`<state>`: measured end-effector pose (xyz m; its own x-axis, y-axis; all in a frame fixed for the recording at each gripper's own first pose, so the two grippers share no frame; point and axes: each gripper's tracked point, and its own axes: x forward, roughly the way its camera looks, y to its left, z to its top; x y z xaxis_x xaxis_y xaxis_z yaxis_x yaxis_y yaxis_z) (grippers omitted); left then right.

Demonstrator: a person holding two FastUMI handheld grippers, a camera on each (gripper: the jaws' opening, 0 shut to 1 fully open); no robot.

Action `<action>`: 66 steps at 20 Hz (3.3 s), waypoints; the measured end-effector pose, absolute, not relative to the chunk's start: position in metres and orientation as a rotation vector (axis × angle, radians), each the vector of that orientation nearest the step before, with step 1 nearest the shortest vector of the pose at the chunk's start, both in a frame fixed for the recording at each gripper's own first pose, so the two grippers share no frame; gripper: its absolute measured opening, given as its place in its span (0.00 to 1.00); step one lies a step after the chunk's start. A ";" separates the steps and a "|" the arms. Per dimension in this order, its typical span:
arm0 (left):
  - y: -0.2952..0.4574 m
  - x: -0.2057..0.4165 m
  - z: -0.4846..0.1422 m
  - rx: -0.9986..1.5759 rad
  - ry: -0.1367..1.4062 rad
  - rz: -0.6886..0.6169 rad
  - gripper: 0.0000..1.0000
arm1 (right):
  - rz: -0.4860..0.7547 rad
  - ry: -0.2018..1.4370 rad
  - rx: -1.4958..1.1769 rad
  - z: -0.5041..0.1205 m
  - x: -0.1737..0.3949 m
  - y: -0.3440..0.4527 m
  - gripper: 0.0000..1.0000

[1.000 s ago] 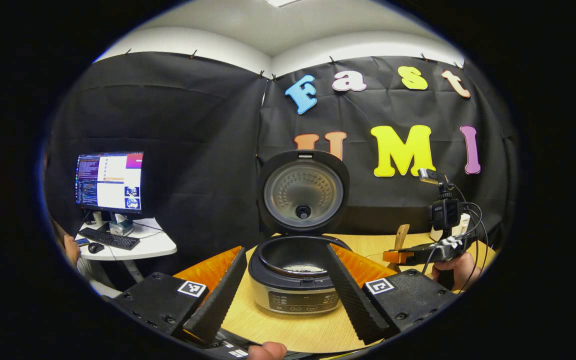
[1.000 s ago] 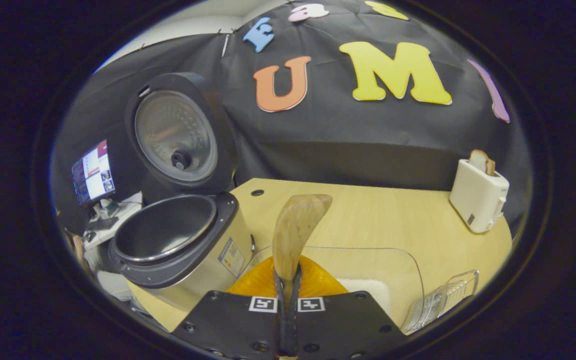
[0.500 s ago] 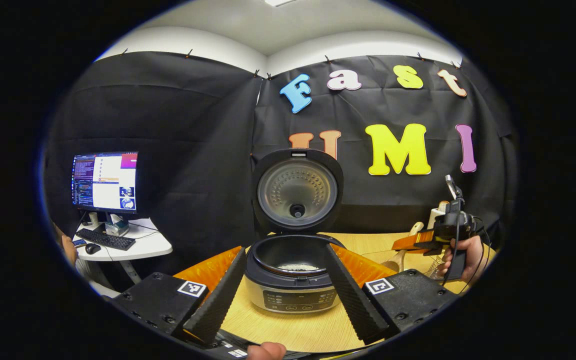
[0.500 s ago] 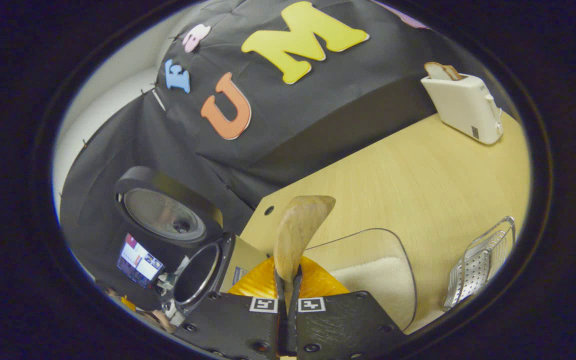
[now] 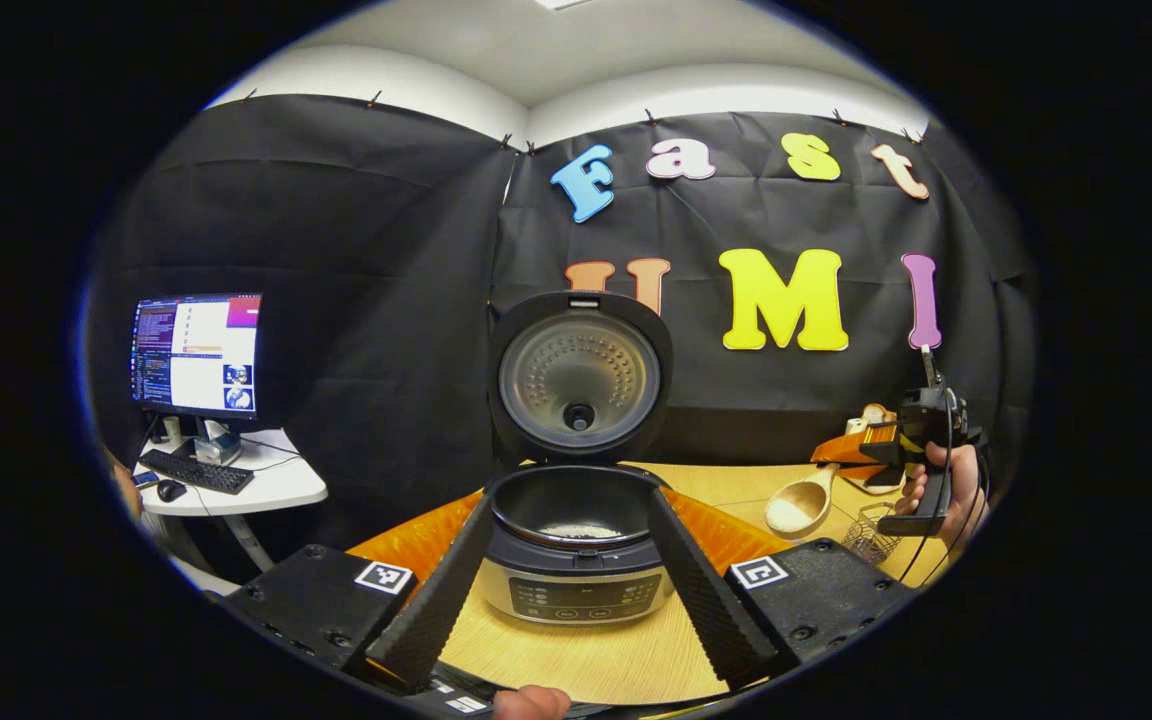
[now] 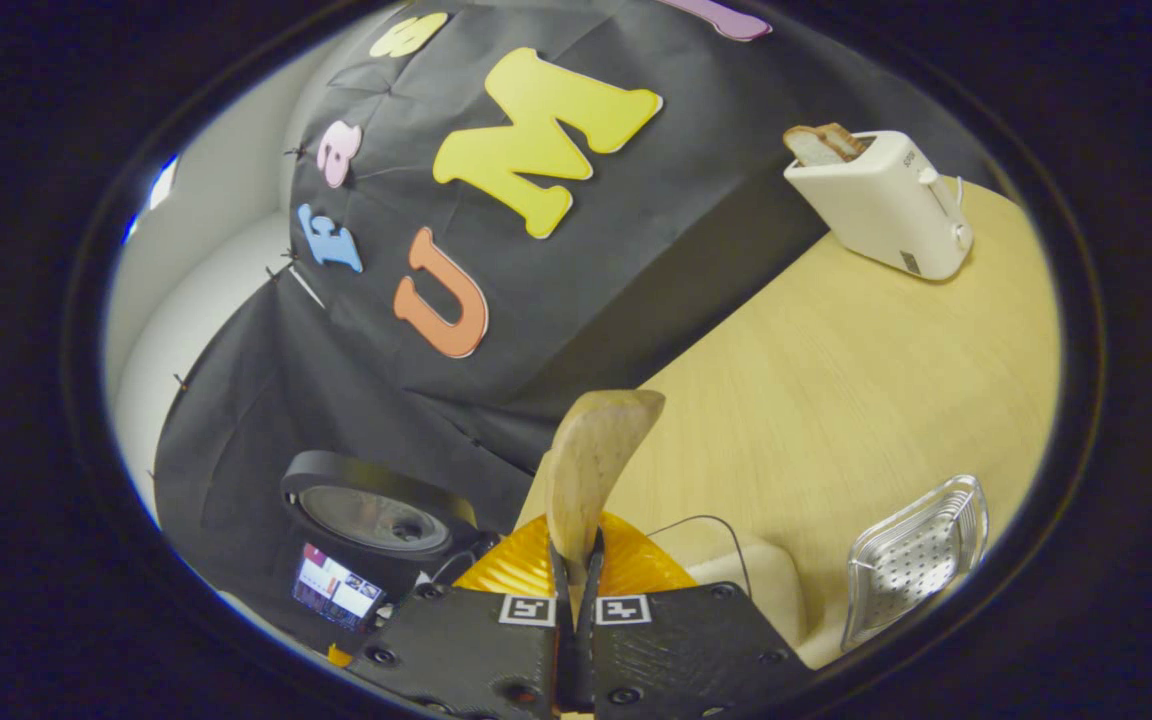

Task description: Close the left gripper, press the button to open the rice cooker; take a wooden spoon from the chopstick holder with the right hand, scoop a spoonful of rice and pour it into the rice cooker, then put the wooden spoon back into the chopstick holder.

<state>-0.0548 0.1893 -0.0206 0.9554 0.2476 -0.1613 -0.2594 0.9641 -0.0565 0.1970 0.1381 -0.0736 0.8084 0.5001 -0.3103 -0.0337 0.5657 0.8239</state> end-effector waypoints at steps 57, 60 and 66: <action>0.245 -0.078 -0.024 -0.094 0.161 0.327 0.99 | 0.591 0.169 -0.146 0.077 0.207 0.413 0.00; 0.247 -0.080 -0.025 -0.100 0.164 0.339 0.99 | 0.591 0.154 -0.223 0.078 0.202 0.420 0.00; 0.250 -0.080 -0.020 -0.122 0.137 0.339 0.99 | 0.609 0.128 -0.245 0.088 0.191 0.422 0.00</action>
<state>-0.0804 0.2498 -0.0197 0.9339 0.3226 -0.1544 -0.3391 0.9358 -0.0959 0.1908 0.4220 0.0882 0.8135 0.5496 -0.1903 -0.5797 0.7923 -0.1901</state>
